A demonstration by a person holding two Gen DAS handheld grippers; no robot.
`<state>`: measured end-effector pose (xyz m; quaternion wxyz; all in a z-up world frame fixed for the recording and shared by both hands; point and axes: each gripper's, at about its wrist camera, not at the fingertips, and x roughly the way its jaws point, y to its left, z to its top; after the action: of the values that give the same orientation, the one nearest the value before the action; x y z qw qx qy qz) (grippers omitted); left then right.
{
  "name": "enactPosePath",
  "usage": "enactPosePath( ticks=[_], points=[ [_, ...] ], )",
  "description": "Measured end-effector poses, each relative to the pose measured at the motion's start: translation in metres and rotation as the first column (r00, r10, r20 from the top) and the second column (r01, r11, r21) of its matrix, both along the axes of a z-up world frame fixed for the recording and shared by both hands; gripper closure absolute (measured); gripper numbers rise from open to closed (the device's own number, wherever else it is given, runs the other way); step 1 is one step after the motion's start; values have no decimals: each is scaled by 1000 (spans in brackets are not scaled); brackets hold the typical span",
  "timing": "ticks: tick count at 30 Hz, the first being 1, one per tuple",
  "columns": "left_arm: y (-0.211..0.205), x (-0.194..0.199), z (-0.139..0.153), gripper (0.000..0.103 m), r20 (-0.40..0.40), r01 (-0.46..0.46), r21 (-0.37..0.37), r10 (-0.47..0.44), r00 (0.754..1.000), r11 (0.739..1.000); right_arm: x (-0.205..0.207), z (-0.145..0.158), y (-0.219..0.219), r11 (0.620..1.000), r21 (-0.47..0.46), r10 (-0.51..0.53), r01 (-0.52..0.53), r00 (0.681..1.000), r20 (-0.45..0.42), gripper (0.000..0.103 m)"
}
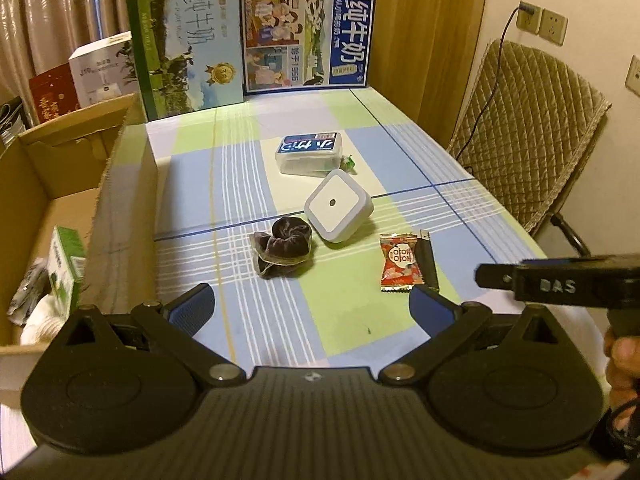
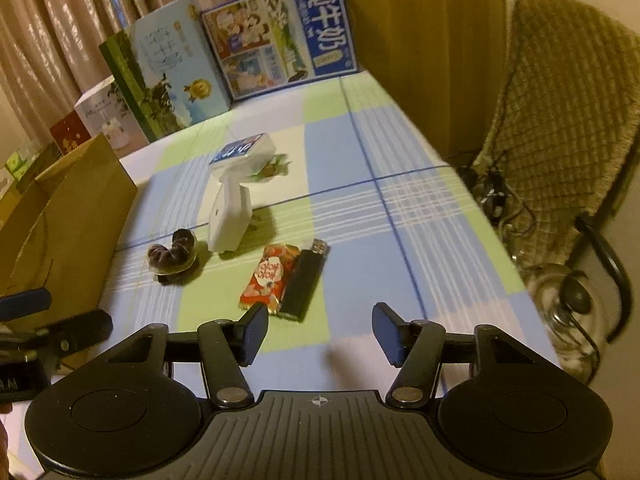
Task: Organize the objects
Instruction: 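Grasp the black lighter with the right tool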
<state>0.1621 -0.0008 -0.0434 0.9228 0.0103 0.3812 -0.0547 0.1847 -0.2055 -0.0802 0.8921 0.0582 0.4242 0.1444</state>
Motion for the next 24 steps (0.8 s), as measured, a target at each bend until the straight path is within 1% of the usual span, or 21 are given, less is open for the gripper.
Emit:
enactPosePath(
  ticks=[8,12,13,19,20,21,22,23,24],
  points=[
    [-4,19,-23,1,-31,15,6,-15,999,1000,41,-34,17,998,-44,37,-39,999,-38,58],
    [-2,24,-32,1,-46,10,-5,-10,999,1000,53,-48,24,997,-51,47,-50,997,-53,59],
    [-2,25,-34,1,-51,9,-7,-10,999,1000,54,-48,25,997,-53,51,-54,998,-45,59],
    [-1,30,-40,1,-59,8,-8,-8,998,1000,60,-51,41,986,-131,101,-101,995,-9,59],
    [-1,30,-41,1,-59,8,-8,-8,998,1000,59,-51,42,984,-141,109,-109,994,-8,61],
    [-2,30,-41,1,-58,10,-8,-10,998,1000,58,-52,41,982,-147,115,-115,993,-7,63],
    [-3,31,-41,1,-58,15,-6,-15,998,1000,58,-51,41,981,-154,121,-121,993,-9,70],
    [-4,31,-42,1,-57,19,-3,-20,998,1000,57,-51,40,979,-161,126,-127,992,-14,84],
    [-6,32,-42,1,-55,25,-2,-25,998,1000,57,-50,38,979,-160,124,-126,992,-25,85]
  ],
)
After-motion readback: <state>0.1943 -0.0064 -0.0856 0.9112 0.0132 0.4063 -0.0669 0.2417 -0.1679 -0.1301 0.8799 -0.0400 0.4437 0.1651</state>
